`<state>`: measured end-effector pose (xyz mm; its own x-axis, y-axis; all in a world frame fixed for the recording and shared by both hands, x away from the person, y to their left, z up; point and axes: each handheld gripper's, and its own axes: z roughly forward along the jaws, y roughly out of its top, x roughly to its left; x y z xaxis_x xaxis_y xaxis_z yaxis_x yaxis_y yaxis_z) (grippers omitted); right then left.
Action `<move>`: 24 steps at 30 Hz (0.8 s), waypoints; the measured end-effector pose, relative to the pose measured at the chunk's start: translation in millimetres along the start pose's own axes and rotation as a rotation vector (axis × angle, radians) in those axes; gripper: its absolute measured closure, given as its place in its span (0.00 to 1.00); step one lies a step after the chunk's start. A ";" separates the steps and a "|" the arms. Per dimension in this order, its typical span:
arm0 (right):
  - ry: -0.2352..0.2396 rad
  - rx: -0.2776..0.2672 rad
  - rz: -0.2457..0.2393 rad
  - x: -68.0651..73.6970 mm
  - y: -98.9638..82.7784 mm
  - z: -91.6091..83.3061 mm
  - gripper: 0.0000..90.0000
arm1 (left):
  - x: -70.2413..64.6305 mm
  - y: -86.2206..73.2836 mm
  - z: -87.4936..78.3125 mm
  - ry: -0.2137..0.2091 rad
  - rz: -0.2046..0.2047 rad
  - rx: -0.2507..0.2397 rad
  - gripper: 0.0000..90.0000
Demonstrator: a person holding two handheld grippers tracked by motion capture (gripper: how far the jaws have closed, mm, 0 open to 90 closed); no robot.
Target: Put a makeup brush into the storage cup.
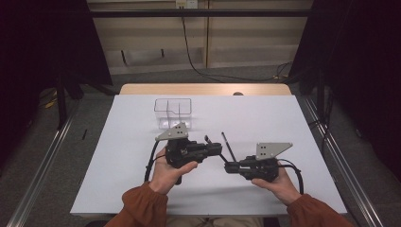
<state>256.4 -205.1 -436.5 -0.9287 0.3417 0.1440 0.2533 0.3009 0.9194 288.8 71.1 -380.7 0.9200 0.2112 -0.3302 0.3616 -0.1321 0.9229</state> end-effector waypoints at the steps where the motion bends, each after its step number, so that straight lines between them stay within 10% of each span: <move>1: 0.001 0.000 0.000 0.2 -0.2 0.1 0.92 | -0.1 0.0 0.0 -0.001 0.002 0.001 0.93; 12: 0.006 0.000 0.015 -0.9 -0.3 0.2 0.80 | 0.6 -0.3 -0.1 -0.002 -0.004 0.005 0.93; 24: -0.054 -0.020 0.021 -0.8 0.9 -2.5 0.38 | 1.6 -0.6 -1.3 0.019 0.001 0.016 0.93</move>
<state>256.7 -207.3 -434.9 -0.9071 0.3956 0.1436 0.2665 0.2757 0.9236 289.8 72.8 -381.5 0.9172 0.2298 -0.3256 0.3636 -0.1480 0.9197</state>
